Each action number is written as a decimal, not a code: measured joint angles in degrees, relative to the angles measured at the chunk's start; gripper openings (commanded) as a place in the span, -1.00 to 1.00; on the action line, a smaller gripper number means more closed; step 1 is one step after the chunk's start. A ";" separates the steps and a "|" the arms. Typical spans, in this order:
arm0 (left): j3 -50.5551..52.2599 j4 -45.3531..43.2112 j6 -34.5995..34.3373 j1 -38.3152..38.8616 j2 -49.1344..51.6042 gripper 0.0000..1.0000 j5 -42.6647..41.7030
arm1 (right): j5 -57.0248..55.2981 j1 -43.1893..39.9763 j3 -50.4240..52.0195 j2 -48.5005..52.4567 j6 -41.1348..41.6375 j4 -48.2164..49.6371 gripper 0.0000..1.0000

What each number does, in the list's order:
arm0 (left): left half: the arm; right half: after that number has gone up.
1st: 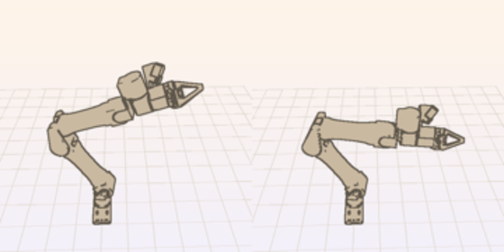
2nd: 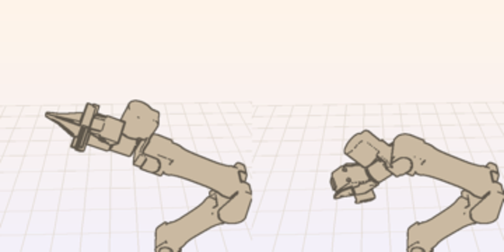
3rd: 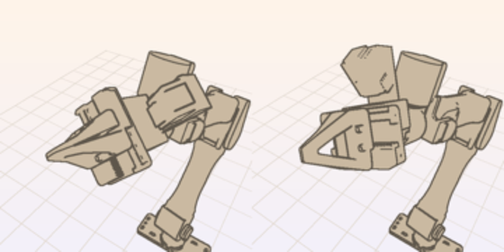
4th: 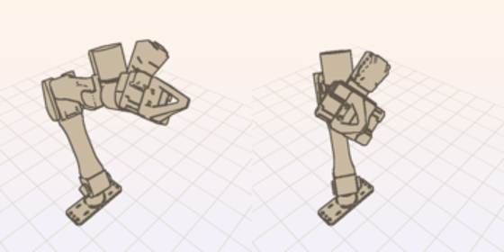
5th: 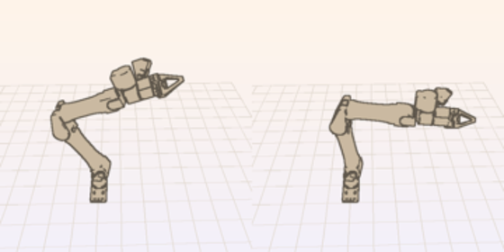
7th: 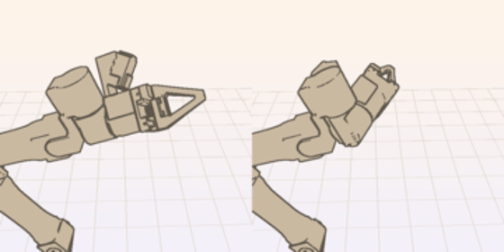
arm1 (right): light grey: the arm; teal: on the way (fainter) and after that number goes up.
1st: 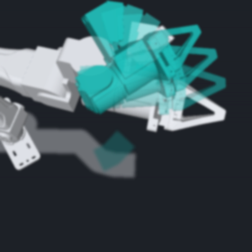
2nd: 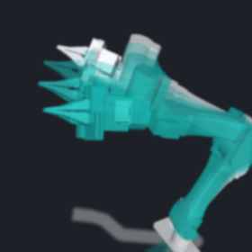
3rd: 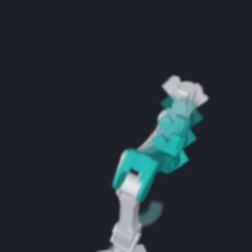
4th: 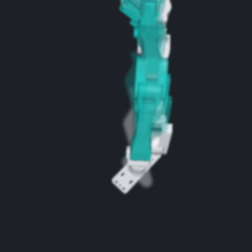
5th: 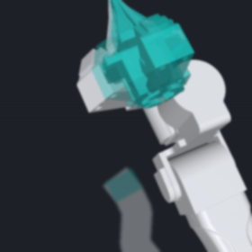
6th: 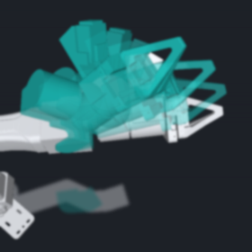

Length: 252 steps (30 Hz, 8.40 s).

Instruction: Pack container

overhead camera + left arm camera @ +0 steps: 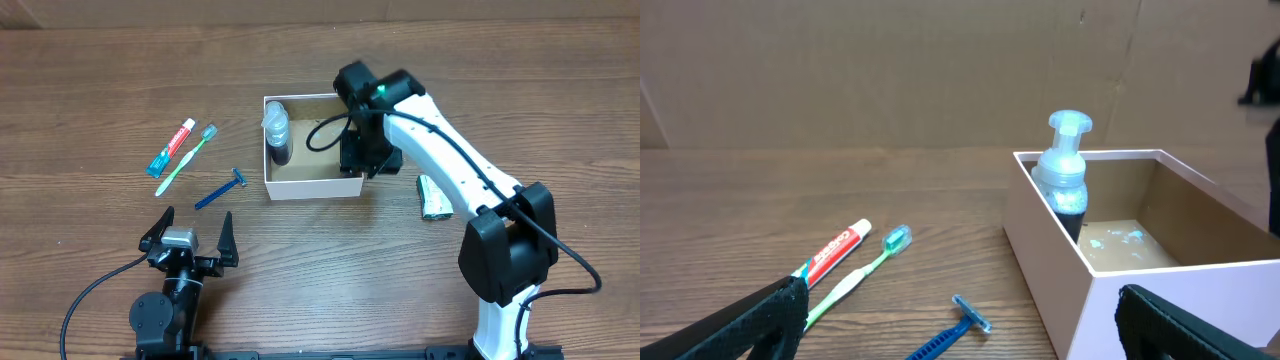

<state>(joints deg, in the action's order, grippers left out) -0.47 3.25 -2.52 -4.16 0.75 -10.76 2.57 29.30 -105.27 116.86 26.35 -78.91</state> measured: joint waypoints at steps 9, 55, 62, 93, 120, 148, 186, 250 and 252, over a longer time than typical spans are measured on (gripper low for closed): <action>0.00 0.00 0.00 -0.02 0.00 1.00 0.00 | -0.50 -2.34 -17.90 -0.09 -3.39 -16.37 0.43; 0.00 0.00 0.00 -0.02 0.00 1.00 0.00 | -1.77 -19.89 40.68 -10.21 -15.93 28.89 0.42; 0.00 0.00 0.00 -0.02 0.00 1.00 -0.02 | -3.02 -19.89 40.92 -10.27 -15.74 30.18 -0.09; 0.00 0.00 0.00 -0.02 0.00 1.00 0.00 | 7.85 -2.89 11.10 -20.65 -8.61 29.79 -0.11; 0.00 0.00 0.00 0.00 -0.02 1.00 0.00 | -5.81 2.97 11.13 3.87 -3.89 40.54 -0.10; 0.00 -0.02 0.00 0.00 0.00 1.00 0.00 | -5.79 3.17 3.98 3.72 -3.93 29.64 0.27; -5.20 2.64 0.02 0.00 0.24 1.00 -2.16 | -12.41 -39.01 -24.52 -12.09 6.47 -14.75 1.00; -81.48 50.49 46.21 4.44 112.76 0.82 1.16 | -12.44 -39.01 -24.44 -12.09 6.64 -14.82 1.00; -80.65 49.07 47.74 6.12 112.76 0.80 2.03 | -12.41 -39.01 -24.44 -12.09 6.64 -14.80 1.00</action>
<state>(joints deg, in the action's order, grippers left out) -81.12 52.31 45.21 1.96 113.51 -8.73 -9.85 -9.72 -129.71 104.77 32.99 -93.71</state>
